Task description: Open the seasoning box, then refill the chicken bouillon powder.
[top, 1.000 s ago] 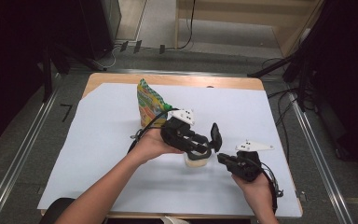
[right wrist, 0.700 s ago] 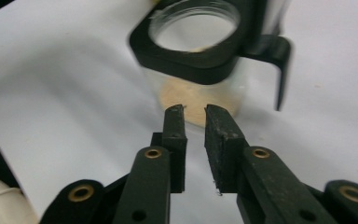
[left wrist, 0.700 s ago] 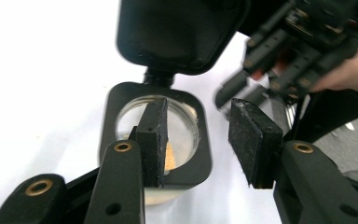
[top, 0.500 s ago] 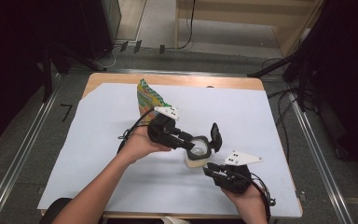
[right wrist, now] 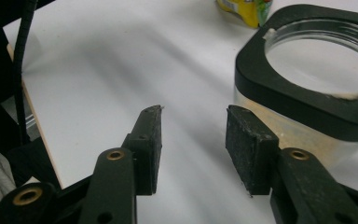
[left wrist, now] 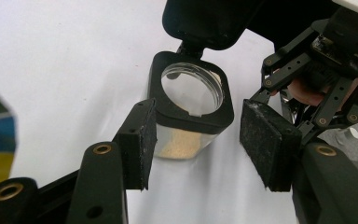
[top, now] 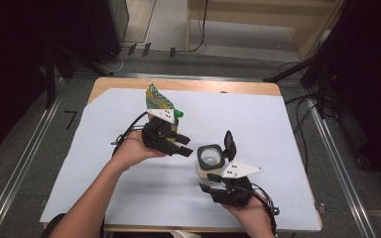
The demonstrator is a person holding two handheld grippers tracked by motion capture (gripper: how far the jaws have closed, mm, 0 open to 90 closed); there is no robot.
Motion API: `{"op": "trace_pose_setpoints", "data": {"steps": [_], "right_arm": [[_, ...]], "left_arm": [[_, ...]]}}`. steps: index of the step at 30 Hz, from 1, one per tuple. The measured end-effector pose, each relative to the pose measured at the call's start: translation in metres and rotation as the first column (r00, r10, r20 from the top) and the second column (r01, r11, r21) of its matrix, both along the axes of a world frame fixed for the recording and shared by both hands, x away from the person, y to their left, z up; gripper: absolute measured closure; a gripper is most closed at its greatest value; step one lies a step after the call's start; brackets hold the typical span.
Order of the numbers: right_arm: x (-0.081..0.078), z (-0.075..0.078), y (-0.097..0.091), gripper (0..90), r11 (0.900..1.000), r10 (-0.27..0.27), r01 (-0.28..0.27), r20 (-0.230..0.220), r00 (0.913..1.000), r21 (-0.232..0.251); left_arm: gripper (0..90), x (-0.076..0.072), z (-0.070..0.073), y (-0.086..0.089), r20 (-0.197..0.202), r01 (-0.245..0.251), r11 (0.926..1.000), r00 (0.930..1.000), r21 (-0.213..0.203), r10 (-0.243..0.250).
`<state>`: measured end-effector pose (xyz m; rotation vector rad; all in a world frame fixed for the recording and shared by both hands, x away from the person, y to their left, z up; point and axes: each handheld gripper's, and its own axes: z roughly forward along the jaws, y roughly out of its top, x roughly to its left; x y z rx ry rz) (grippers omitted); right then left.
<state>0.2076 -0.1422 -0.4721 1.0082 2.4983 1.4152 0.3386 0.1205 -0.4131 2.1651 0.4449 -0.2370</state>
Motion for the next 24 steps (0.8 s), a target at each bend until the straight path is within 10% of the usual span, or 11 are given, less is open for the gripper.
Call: {"op": "trace_pose_setpoints", "data": {"steps": [24], "right_arm": [[0.006,0.002,0.028,51.3,0.9986,0.052,-0.052,-0.007,0.9986,-0.009]], "left_arm": [[45.4,0.030,-0.001,0.069,0.046,-0.150,0.9882,0.9878,0.028,0.149]]}}
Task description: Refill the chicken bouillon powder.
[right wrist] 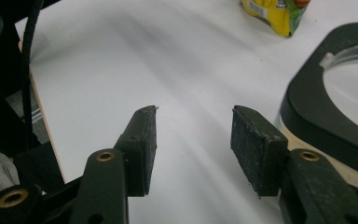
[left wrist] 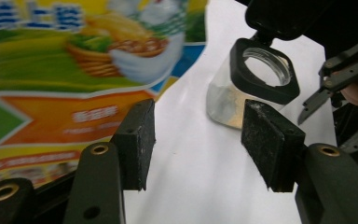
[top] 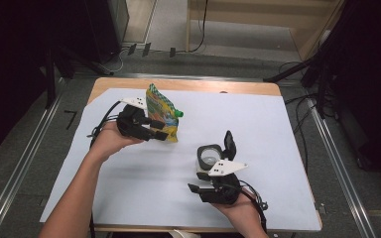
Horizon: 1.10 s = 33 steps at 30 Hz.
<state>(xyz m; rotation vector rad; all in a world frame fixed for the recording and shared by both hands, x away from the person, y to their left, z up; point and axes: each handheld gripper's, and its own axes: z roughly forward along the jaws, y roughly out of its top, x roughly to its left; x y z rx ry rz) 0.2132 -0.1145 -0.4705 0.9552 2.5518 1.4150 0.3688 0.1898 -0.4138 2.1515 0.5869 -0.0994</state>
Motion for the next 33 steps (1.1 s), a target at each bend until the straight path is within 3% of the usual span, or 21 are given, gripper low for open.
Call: {"op": "trace_pose_setpoints", "data": {"steps": [4,8,12,15,20,23,29,32,33], "right_arm": [[0.002,0.002,0.006,50.5,0.9999,0.001,-0.001,-0.001,1.0000,0.012],[0.004,0.002,0.011,50.6,0.9999,0.014,-0.014,-0.005,0.9999,0.006],[0.003,0.002,0.015,50.7,0.9996,0.026,-0.027,-0.007,0.9996,-0.006],[0.003,0.004,0.016,50.7,0.9995,0.030,-0.030,-0.001,0.9996,-0.007],[0.006,0.007,0.017,50.8,0.9995,0.032,-0.032,0.004,0.9995,-0.007],[0.004,0.007,0.018,50.8,0.9990,0.040,-0.040,0.006,0.9992,-0.018],[0.002,0.006,0.019,50.9,0.9986,0.050,-0.050,0.007,0.9987,-0.020],[0.002,0.006,0.019,50.9,0.9984,0.054,-0.054,0.006,0.9985,-0.019],[0.002,0.006,0.019,50.9,0.9983,0.055,-0.055,0.005,0.9985,-0.020]], "left_arm": [[45.3,0.007,-0.003,0.011,0.003,-0.031,0.9993,0.9995,-0.022,0.031],[45.2,0.015,0.000,0.016,0.012,-0.040,0.9991,0.9991,0.012,0.040],[45.6,0.019,0.004,0.024,0.018,-0.062,0.9977,0.9979,-0.028,0.062],[45.3,0.023,0.007,0.029,0.019,-0.070,0.9974,0.9974,0.019,0.069],[44.8,0.032,0.013,0.041,0.052,-0.091,0.9954,0.9943,-0.028,0.093],[43.2,0.039,0.017,0.045,0.069,-0.116,0.9929,0.9911,0.026,0.114],[40.9,0.056,0.024,0.057,0.061,-0.126,0.9919,0.9901,-0.011,0.127],[37.4,0.065,0.024,0.057,0.074,-0.135,0.9909,0.9882,-0.001,0.134],[37.7,0.067,0.024,0.056,0.074,-0.127,0.9918,0.9890,-0.015,0.128]]}}
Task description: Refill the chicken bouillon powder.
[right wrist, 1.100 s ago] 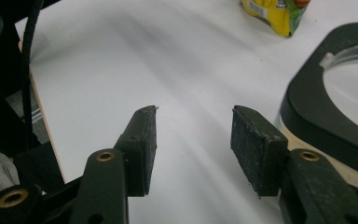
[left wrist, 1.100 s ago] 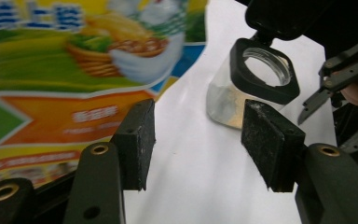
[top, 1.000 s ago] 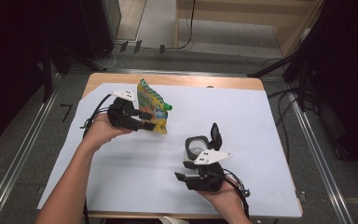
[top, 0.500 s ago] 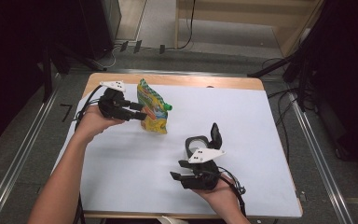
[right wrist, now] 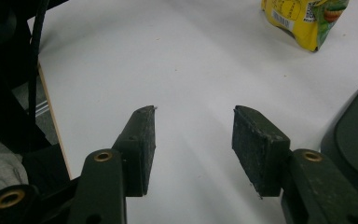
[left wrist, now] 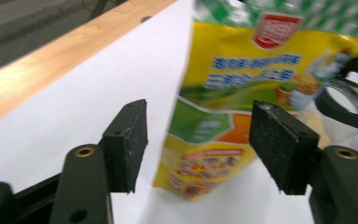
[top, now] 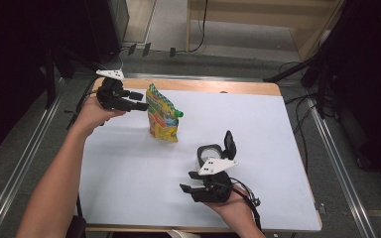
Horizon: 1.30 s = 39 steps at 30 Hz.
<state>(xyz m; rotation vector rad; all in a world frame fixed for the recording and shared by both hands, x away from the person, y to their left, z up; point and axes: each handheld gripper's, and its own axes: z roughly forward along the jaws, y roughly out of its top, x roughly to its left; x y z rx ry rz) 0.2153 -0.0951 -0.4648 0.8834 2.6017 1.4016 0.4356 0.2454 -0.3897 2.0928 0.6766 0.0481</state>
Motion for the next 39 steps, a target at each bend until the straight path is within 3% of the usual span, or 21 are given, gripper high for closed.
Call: {"op": "trace_pose_setpoints", "data": {"steps": [5,9,13,17,20,23,26,30,34,37,39], "right_arm": [[0.001,-0.001,0.000,51.1,1.0000,-0.001,0.001,0.006,1.0000,0.000],[0.001,-0.002,-0.001,51.2,1.0000,-0.001,0.001,0.000,1.0000,-0.005],[0.000,-0.004,-0.002,51.4,1.0000,0.000,0.000,-0.003,1.0000,-0.008],[0.002,-0.006,-0.002,51.6,1.0000,-0.001,0.001,-0.009,1.0000,-0.002],[0.003,-0.007,-0.002,51.8,1.0000,0.000,0.000,-0.010,1.0000,-0.003],[0.003,-0.006,0.000,51.8,1.0000,0.000,0.000,-0.005,1.0000,0.005],[0.004,-0.006,0.003,51.6,1.0000,0.001,-0.001,-0.004,1.0000,0.003],[0.006,-0.004,0.012,51.6,0.9998,0.008,-0.008,-0.009,0.9999,0.019],[0.011,0.000,0.020,51.1,0.9995,0.010,-0.010,-0.001,0.9999,0.031],[0.017,0.004,0.026,50.6,0.9990,0.003,-0.003,0.007,1.0000,0.045],[0.021,0.005,0.030,50.6,0.9986,0.000,-0.001,0.015,0.9999,0.053]], "left_arm": [[36.7,0.007,0.002,-0.019,-0.014,0.078,0.9969,0.9969,-0.003,-0.078],[33.0,0.012,-0.002,-0.031,-0.026,0.128,0.9911,0.9913,-0.035,-0.129],[32.3,0.012,-0.006,-0.037,-0.039,0.142,0.9894,0.9889,-0.031,-0.143],[44.5,0.006,-0.004,-0.035,-0.031,0.156,0.9878,0.9873,0.001,-0.155],[52.7,0.001,-0.005,-0.032,-0.034,0.145,0.9895,0.9889,-0.005,-0.145],[58.6,-0.006,-0.007,-0.030,-0.034,0.134,0.9907,0.9903,-0.026,-0.135],[62.7,-0.012,-0.010,-0.030,-0.058,0.109,0.9930,0.9921,-0.045,-0.112],[72.6,-0.017,-0.015,-0.028,-0.087,0.108,0.9899,0.9894,-0.092,-0.116],[76.4,-0.025,-0.017,-0.037,-0.075,0.129,0.9866,0.9877,-0.100,-0.137],[75.8,-0.029,-0.019,-0.047,-0.072,0.137,0.9880,0.9872,-0.071,-0.142],[79.8,-0.031,-0.020,-0.050,-0.070,0.130,0.9886,0.9884,-0.076,-0.135]]}}
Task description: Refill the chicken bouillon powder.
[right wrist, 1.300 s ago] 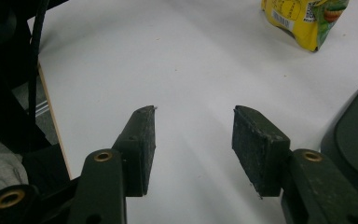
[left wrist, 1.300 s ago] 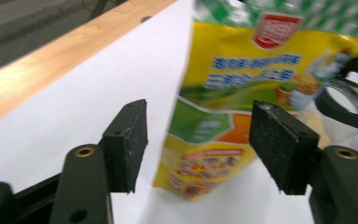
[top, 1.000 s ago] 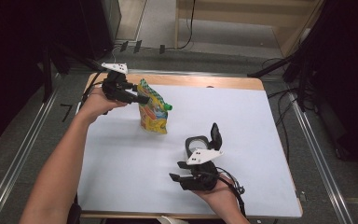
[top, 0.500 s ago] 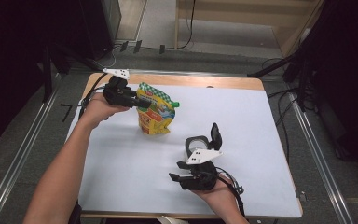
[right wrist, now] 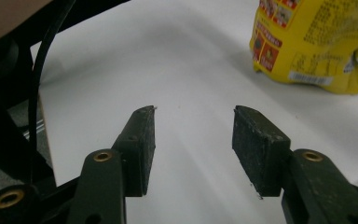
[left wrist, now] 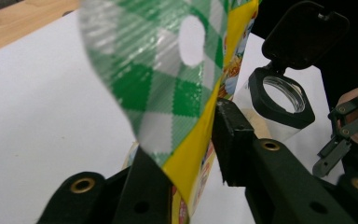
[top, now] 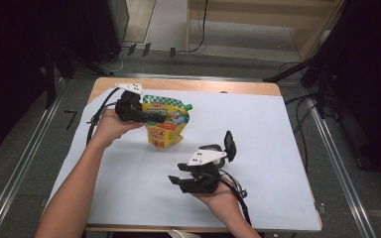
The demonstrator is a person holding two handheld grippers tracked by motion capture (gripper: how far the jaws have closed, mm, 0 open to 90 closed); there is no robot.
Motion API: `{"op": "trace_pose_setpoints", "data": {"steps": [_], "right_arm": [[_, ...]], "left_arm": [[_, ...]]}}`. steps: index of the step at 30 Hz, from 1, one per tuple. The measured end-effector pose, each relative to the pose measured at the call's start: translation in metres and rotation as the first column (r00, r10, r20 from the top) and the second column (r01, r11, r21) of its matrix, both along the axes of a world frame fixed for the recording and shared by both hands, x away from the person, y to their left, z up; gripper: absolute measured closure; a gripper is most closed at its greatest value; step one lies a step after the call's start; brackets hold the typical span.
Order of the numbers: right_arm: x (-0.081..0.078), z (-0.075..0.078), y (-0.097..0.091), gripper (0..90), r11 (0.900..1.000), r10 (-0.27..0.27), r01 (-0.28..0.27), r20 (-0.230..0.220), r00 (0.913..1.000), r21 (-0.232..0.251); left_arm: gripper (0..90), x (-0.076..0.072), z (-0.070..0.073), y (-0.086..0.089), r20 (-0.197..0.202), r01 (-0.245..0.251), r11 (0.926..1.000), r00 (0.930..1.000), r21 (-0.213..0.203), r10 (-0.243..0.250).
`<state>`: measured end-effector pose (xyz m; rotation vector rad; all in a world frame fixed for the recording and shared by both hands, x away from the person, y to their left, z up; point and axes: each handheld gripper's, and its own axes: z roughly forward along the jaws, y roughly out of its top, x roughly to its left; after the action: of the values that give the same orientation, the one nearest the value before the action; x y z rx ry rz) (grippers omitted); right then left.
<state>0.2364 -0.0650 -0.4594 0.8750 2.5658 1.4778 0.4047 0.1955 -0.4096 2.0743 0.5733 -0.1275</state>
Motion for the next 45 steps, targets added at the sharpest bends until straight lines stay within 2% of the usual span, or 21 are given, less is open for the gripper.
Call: {"op": "trace_pose_setpoints", "data": {"steps": [2,3,6,9,11,14,17,18,23,27,28,30,34,36,39,43,45], "right_arm": [[0.004,0.000,0.004,50.7,1.0000,-0.003,0.003,0.006,1.0000,0.008],[0.005,0.000,0.006,50.8,0.9999,-0.004,0.004,0.007,1.0000,0.009],[0.007,-0.006,0.010,51.1,1.0000,-0.001,0.001,0.004,1.0000,-0.002],[0.005,-0.013,0.009,50.8,0.9999,-0.003,0.003,0.007,1.0000,-0.012],[0.005,-0.018,0.009,50.3,0.9999,-0.005,0.005,0.002,1.0000,-0.012],[0.005,-0.022,0.009,51.8,0.9999,-0.005,0.005,-0.009,0.9999,-0.012],[0.006,-0.025,0.010,51.8,0.9999,-0.001,0.001,-0.013,0.9999,-0.012],[0.006,-0.025,0.010,51.2,0.9999,0.000,-0.001,-0.012,0.9999,-0.012],[0.006,-0.027,0.015,53.0,0.9998,-0.002,0.002,-0.010,0.9999,-0.021],[0.008,-0.030,0.020,54.7,0.9991,-0.014,0.014,-0.009,0.9999,-0.039],[0.009,-0.032,0.021,56.1,0.9987,-0.021,0.021,0.000,0.9998,-0.046],[0.010,-0.033,0.022,60.8,0.9982,-0.039,0.038,-0.011,0.9992,-0.046],[0.009,-0.034,0.026,59.8,0.9964,-0.071,0.071,0.013,0.9974,-0.047],[0.012,-0.037,0.026,60.0,0.9941,-0.101,0.101,0.011,0.9949,-0.039],[0.014,-0.040,0.025,67.9,0.9909,-0.130,0.130,0.010,0.9915,-0.034],[0.012,-0.042,0.026,71.2,0.9876,-0.147,0.149,0.046,0.9881,-0.049],[0.012,-0.044,0.027,70.8,0.9851,-0.163,0.165,0.046,0.9855,-0.046]], "left_arm": [[88.6,-0.004,0.001,-0.003,0.025,-0.011,0.9999,0.9996,0.006,0.011],[90.0,-0.006,0.001,-0.004,0.012,-0.030,0.9995,0.9995,0.004,0.030],[90.0,-0.009,0.004,-0.007,0.029,-0.057,0.9983,0.9980,0.015,0.056],[90.0,-0.012,0.008,-0.008,0.029,-0.093,0.9955,0.9953,0.019,0.093],[90.0,-0.015,0.014,-0.009,0.031,-0.099,0.9948,0.9946,0.024,0.099],[90.0,-0.022,0.025,-0.007,0.043,-0.118,0.9931,0.9922,0.001,0.117],[90.0,-0.028,0.036,-0.003,0.023,-0.138,0.9899,0.9900,-0.031,0.139],[90.0,-0.031,0.040,-0.002,0.020,-0.140,0.9897,0.9899,-0.031,0.141],[90.0,-0.048,0.051,-0.004,0.027,-0.112,0.9937,0.9933,-0.006,0.112],[90.0,-0.062,0.058,-0.005,0.006,-0.094,0.9955,0.9956,0.014,0.094],[90.0,-0.066,0.060,-0.005,-0.001,-0.093,0.9956,0.9957,0.010,0.093],[90.0,-0.071,0.063,-0.006,-0.019,-0.082,0.9967,0.9965,0.000,0.082],[90.0,-0.081,0.068,-0.010,-0.042,-0.050,0.9986,0.9979,-0.015,0.050],[90.0,-0.086,0.071,-0.011,-0.047,-0.045,0.9988,0.9979,-0.019,0.044],[90.0,-0.094,0.075,-0.010,-0.052,-0.038,0.9988,0.9980,-0.030,0.037],[90.0,-0.098,0.077,-0.010,-0.069,-0.012,0.9988,0.9976,-0.047,0.009],[90.0,-0.099,0.079,-0.012,-0.081,-0.001,0.9979,0.9967,-0.065,-0.004]]}}
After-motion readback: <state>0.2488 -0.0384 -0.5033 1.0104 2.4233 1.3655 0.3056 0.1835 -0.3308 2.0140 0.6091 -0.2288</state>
